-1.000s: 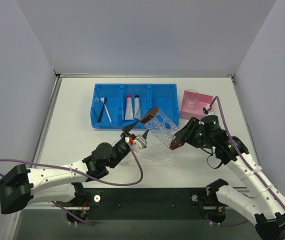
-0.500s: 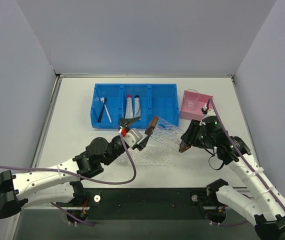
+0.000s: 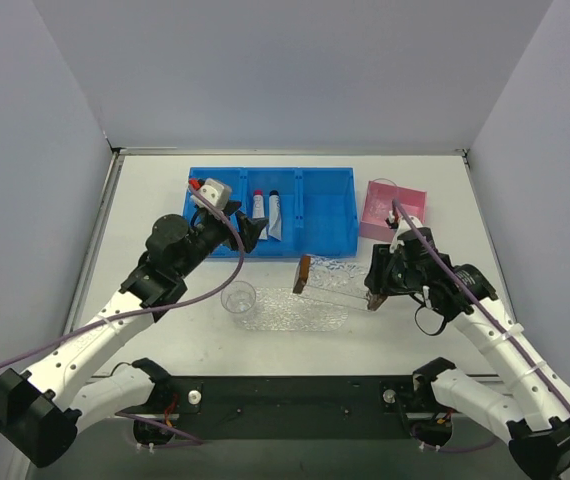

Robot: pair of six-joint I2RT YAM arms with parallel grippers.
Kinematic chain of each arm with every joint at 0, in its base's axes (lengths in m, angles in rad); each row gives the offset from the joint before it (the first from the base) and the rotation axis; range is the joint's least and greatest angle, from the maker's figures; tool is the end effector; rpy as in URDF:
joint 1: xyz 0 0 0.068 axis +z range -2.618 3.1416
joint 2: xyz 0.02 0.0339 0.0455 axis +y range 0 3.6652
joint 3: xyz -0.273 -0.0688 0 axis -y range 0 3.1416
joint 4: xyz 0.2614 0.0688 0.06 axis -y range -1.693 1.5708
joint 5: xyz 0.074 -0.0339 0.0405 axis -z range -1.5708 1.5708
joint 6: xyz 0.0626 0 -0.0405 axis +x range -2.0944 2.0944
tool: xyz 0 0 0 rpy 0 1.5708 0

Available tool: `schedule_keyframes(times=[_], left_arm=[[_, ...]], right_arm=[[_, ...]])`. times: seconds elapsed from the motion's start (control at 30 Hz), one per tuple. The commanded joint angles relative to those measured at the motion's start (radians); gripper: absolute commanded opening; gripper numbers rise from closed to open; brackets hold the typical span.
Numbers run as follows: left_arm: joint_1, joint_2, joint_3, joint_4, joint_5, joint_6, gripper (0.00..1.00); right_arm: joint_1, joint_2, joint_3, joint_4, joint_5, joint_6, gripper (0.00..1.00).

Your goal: Prepare toiletry sets of a toothbrush and toothpaste on the tray

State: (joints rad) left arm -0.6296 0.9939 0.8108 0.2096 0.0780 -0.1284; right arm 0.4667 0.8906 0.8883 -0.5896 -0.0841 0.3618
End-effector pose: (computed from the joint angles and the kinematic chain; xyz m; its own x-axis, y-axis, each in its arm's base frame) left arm 0.2197 -0.1661 0.3573 -0.0620 -0.1128 -0.9917 0.6474 0.7517 -0.1260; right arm 0.1968 0.1050 0.3091 -0.6468 0.0691 -0.7596 -0.3012 0.8918 0.3376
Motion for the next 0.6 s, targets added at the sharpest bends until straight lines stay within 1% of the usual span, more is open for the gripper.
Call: schedule_keyframes(times=[0.0, 0.03, 0.07, 0.13, 0.3, 0.4, 0.57], left_arm=[[0.062, 0.006, 0.076, -0.087, 0.023, -0.076, 0.84], [0.064, 0.006, 0.082, -0.101, -0.006, -0.067, 0.84], [0.064, 0.006, 0.085, -0.111, -0.021, -0.056, 0.84], [0.064, 0.009, 0.088, -0.127, -0.05, -0.034, 0.84], [0.062, 0.026, 0.088, -0.136, -0.063, -0.027, 0.84], [0.062, 0.032, 0.087, -0.136, -0.06, -0.03, 0.84], [0.062, 0.045, 0.091, -0.145, -0.066, -0.027, 0.84]], right_arm=[[0.071, 0.037, 0.009, 0.065, 0.021, -0.058, 0.0], [0.094, 0.05, 0.011, 0.071, 0.058, -0.069, 0.0], [0.143, 0.062, 0.017, 0.076, 0.079, -0.084, 0.0], [0.173, 0.102, 0.021, 0.099, 0.108, -0.092, 0.0], [0.19, 0.165, -0.012, 0.207, 0.093, -0.083, 0.0], [0.202, 0.197, -0.031, 0.269, 0.049, -0.075, 0.0], [0.234, 0.252, -0.035, 0.313, 0.067, -0.058, 0.0]])
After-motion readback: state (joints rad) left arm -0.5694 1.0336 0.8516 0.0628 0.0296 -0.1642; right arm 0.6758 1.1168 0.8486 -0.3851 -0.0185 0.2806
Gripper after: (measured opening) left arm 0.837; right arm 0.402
